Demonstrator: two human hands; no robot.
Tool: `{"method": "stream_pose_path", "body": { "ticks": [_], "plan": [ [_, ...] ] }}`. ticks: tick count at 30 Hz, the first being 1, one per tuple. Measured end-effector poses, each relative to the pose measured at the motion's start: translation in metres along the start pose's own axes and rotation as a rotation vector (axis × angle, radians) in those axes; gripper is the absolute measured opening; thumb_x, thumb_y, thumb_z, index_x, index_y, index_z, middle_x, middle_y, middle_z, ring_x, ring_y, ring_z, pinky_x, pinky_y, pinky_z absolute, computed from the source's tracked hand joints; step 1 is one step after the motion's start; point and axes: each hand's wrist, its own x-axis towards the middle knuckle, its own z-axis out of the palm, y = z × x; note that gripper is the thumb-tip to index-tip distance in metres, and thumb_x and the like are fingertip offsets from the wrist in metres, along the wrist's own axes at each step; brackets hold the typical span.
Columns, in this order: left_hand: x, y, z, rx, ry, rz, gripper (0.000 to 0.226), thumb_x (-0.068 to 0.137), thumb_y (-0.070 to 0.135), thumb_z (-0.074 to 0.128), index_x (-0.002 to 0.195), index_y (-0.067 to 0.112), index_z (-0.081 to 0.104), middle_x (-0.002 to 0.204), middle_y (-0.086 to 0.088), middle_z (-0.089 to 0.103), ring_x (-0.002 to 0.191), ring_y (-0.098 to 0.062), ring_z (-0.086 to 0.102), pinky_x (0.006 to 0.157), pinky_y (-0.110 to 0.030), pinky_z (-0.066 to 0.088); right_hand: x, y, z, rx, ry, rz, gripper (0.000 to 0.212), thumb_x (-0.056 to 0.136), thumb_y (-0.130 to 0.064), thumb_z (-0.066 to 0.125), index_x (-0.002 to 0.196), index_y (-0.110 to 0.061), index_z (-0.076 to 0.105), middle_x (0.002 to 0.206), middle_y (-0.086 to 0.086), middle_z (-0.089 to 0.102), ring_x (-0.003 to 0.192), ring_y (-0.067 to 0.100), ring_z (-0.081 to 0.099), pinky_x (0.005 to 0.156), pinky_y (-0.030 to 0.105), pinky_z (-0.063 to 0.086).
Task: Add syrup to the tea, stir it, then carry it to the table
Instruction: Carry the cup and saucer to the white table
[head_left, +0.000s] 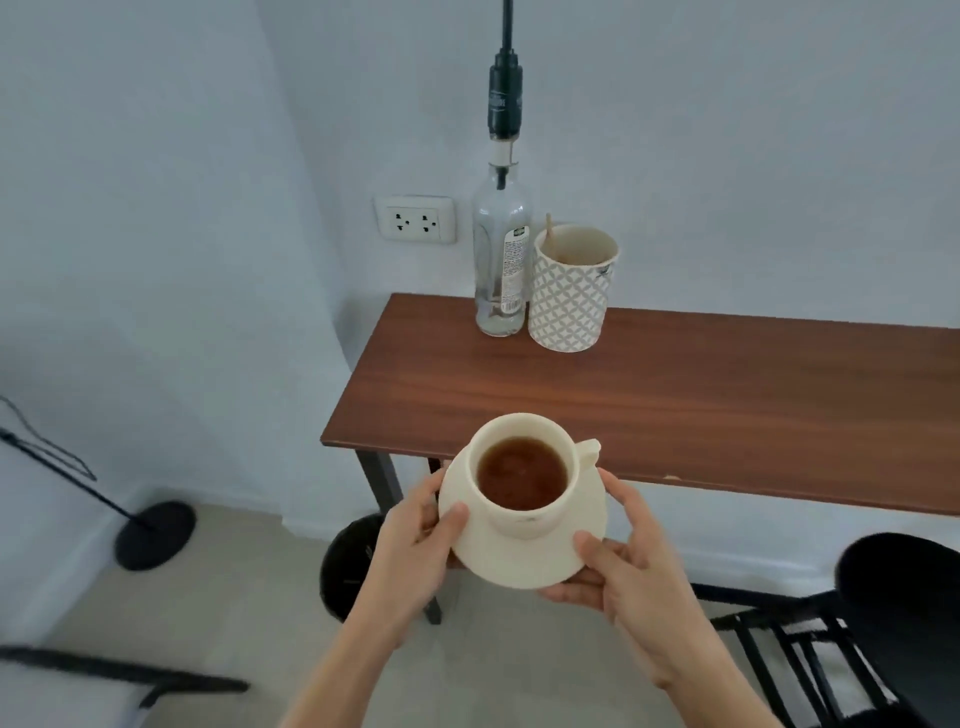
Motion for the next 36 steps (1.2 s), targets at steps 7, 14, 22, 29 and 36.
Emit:
{"method": "stream_pose_path", "body": {
  "ticks": [7, 14, 22, 29, 36],
  "plan": [
    [-0.091, -0.022, -0.054, -0.116, 0.226, -0.012, 0.03, 0.101, 0.01, 0.057, 0.127, 0.026, 0.061, 0.077, -0.003, 0.076, 0.064, -0.014, 0.071, 0.055, -0.028, 0.058, -0.045, 0.003, 0.048, -0.089, -0.266, 0.029, 0.051, 0.098, 0.007, 0.05, 0.123, -0.036, 0.051, 0.083, 0.029, 0.075, 0.074, 0.042, 0.075, 0.061, 0.044, 0.063],
    [-0.224, -0.063, -0.134, -0.167, 0.48, -0.004, 0.036, 0.102, 0.012, 0.056, 0.137, 0.023, 0.055, 0.078, -0.007, 0.076, 0.065, -0.014, 0.069, 0.056, -0.025, 0.057, -0.122, 0.044, 0.137, -0.16, -0.524, 0.101, 0.053, 0.095, 0.005, 0.055, 0.133, -0.032, 0.05, 0.092, 0.032, 0.073, 0.081, 0.043, 0.075, 0.062, 0.045, 0.063],
    [-0.409, -0.124, -0.23, -0.199, 0.785, -0.021, 0.036, 0.102, 0.017, 0.057, 0.138, 0.025, 0.053, 0.1, -0.016, 0.077, 0.086, -0.026, 0.077, 0.065, -0.033, 0.063, -0.244, 0.121, 0.259, -0.207, -0.835, 0.175, 0.057, 0.095, 0.007, 0.053, 0.143, -0.022, 0.043, 0.086, 0.019, 0.078, 0.072, 0.037, 0.076, 0.061, 0.045, 0.064],
    [-0.555, -0.171, -0.29, -0.323, 1.075, -0.007, 0.036, 0.101, 0.013, 0.058, 0.136, 0.021, 0.054, 0.088, -0.006, 0.079, 0.08, -0.018, 0.078, 0.062, -0.034, 0.064, -0.348, 0.18, 0.365, -0.302, -1.126, 0.221, 0.06, 0.095, 0.007, 0.052, 0.145, -0.024, 0.041, 0.101, 0.023, 0.072, 0.07, 0.031, 0.076, 0.057, 0.04, 0.063],
    [-0.664, -0.214, -0.343, -0.418, 1.365, -0.03, 0.034, 0.101, 0.012, 0.058, 0.134, 0.023, 0.056, 0.078, -0.002, 0.076, 0.071, -0.012, 0.074, 0.059, -0.029, 0.062, -0.433, 0.237, 0.472, -0.445, -1.414, 0.281, 0.06, 0.097, 0.003, 0.052, 0.147, -0.028, 0.038, 0.085, 0.02, 0.076, 0.075, 0.033, 0.077, 0.059, 0.038, 0.063]
  ]
}}
